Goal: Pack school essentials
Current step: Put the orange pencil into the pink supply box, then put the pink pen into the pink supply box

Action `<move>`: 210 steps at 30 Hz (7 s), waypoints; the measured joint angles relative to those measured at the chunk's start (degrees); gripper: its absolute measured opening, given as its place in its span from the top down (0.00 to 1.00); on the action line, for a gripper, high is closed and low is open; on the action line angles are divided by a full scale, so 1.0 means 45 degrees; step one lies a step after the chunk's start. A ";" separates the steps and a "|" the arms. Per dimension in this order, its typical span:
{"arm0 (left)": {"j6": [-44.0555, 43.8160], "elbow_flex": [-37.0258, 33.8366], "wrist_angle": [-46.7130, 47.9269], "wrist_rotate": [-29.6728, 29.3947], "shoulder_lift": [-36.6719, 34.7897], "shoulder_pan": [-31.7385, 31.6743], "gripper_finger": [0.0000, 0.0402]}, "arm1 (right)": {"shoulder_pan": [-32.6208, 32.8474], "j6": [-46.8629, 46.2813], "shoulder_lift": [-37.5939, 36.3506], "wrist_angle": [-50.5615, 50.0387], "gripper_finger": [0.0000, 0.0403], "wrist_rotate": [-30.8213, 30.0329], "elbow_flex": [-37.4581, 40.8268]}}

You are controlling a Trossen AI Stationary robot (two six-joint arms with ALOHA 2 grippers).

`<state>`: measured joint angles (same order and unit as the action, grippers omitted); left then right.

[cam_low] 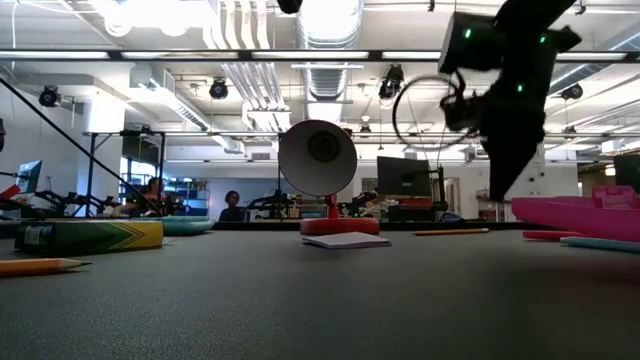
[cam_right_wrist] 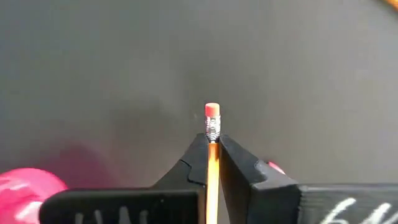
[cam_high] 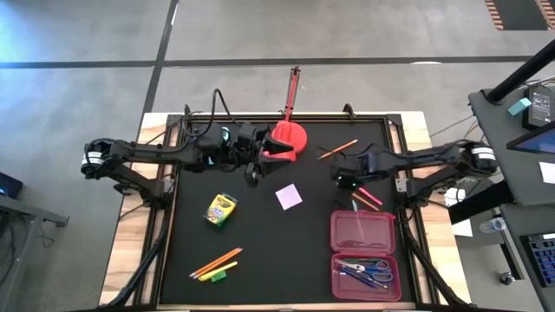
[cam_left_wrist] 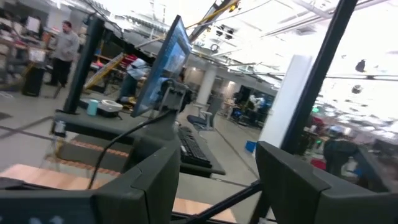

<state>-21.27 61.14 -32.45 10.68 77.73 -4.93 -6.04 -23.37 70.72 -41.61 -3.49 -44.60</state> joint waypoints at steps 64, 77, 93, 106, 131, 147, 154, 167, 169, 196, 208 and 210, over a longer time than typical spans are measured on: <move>-0.1550 -0.0200 -0.0019 -0.2140 0.0393 0.1885 0.52 | 1.0618 -0.8748 0.1217 0.4372 0.97 0.1330 -0.0049; -0.1565 -0.0284 -0.0005 -0.2195 0.0393 0.1875 0.52 | 1.0622 -0.9295 0.1623 0.4634 0.75 0.1448 -0.0082; -0.1536 -0.0350 0.0000 -0.2211 0.0393 0.1875 0.52 | 1.0584 -0.6117 0.1573 0.0528 0.65 -0.0667 -0.3662; -0.1490 -0.0350 -0.0015 -0.2150 0.0267 0.1811 0.52 | 0.6282 -0.5862 -0.0272 -0.5620 0.66 -0.3508 -0.5024; -0.1497 -0.0335 -0.0005 -0.0506 0.0243 0.0223 0.52 | -0.1039 -0.7000 -0.0942 -0.3924 0.48 0.0822 0.0293; -0.1521 -0.0334 -0.0009 -0.0429 0.0194 0.0189 0.52 | -0.2263 -0.4243 0.1645 -0.3500 0.47 0.1443 0.0364; -0.1536 -0.0332 0.0000 -0.0424 0.0194 0.0199 0.52 | -0.2589 -0.2897 0.2143 -0.2712 0.47 0.1837 0.0393; -0.1550 -0.0335 -0.0010 -0.0414 0.0189 0.0204 0.52 | -0.2681 -0.2668 0.2519 -0.2091 0.59 0.2025 0.1049; -0.1550 -0.0335 -0.0005 -0.0414 0.0189 0.0204 0.52 | -0.2686 -0.2678 0.2510 -0.1956 0.65 0.2025 0.1054; -0.1560 -0.0301 -0.0010 -0.0427 0.0175 0.0189 0.52 | -0.2542 -0.2673 0.0670 -0.0822 0.91 0.0426 -0.0671; -0.2195 -0.0335 -0.0005 -0.0438 0.0175 0.0432 0.52 | 0.0557 -0.2464 -0.0100 0.0736 0.92 0.0085 -0.3260; -0.2489 -0.0335 0.0003 -0.0438 0.0175 0.0563 0.52 | 0.1655 -0.2469 -0.0094 0.0687 0.92 0.0092 -0.3664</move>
<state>-32.47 59.64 -32.43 8.71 78.52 -2.39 1.41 -34.48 70.30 -38.52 -3.07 -61.09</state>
